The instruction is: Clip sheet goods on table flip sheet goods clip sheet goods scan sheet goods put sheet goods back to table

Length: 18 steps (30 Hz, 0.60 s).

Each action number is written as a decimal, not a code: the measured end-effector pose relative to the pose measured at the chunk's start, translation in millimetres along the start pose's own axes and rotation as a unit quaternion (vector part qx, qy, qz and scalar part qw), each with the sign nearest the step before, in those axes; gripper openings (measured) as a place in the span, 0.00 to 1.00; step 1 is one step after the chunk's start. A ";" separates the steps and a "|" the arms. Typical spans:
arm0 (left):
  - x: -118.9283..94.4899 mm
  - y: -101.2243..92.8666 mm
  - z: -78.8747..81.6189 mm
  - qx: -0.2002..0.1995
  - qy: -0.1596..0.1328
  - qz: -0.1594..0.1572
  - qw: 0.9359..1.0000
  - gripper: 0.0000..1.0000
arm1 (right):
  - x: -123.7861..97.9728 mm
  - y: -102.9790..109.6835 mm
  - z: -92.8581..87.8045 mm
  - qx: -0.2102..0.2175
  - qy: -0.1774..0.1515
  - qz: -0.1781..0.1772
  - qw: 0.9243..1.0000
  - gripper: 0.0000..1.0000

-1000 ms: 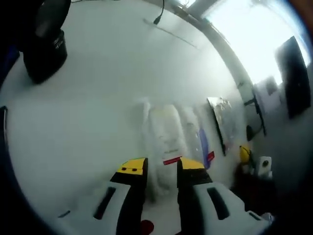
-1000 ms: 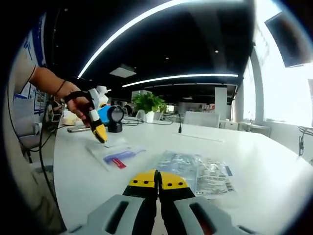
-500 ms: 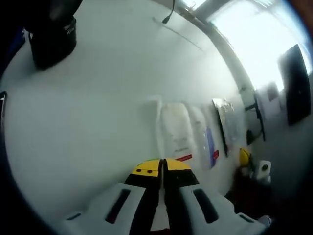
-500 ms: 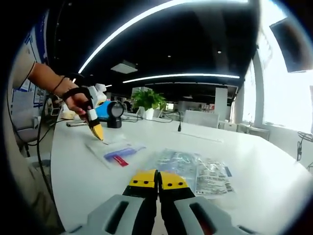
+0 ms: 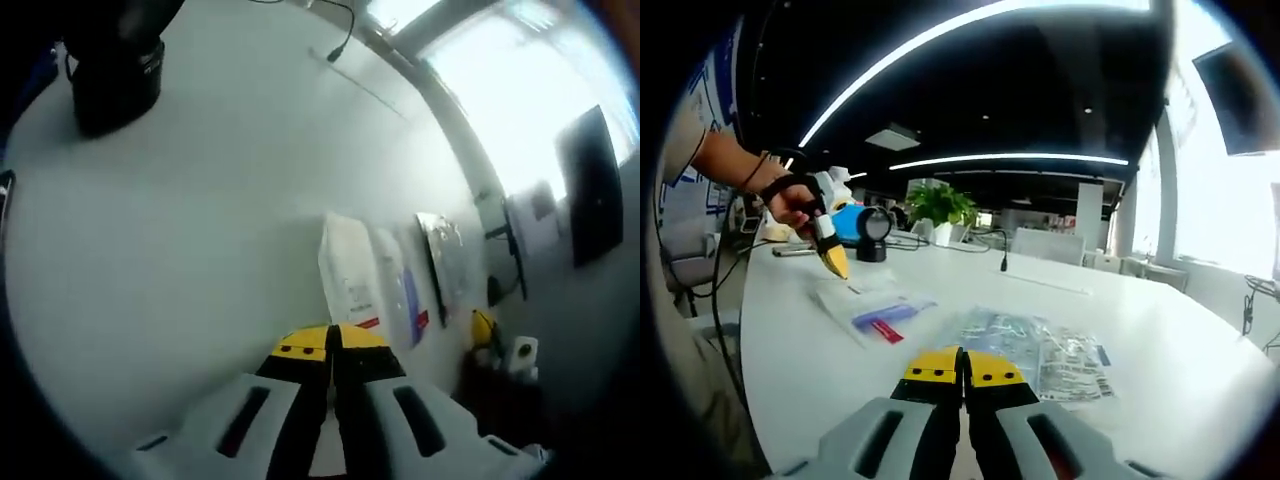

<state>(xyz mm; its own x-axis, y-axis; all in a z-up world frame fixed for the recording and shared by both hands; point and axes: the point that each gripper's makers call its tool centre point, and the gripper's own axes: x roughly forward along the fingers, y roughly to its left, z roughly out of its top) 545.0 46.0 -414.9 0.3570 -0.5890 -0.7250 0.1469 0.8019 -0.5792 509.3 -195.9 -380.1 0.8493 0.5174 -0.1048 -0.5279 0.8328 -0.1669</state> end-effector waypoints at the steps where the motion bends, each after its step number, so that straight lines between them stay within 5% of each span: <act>1: -1.2 -2.0 0.3 0.002 -0.003 -0.003 1.000 0.00 | 0.3 0.3 0.3 -0.003 0.000 0.000 1.000 0.00; 18: -11.3 -22.2 4.8 0.006 -0.035 -0.054 0.998 0.00 | 10.1 14.4 10.6 -0.069 0.003 -0.009 0.998 0.00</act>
<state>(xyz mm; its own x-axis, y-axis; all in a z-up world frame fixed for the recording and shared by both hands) 542.1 35.3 -392.1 0.4020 -0.6643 -0.6301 0.1989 0.7351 -0.6481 510.3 -176.5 -373.2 0.8584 0.5019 -0.1060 -0.5087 0.8062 -0.3022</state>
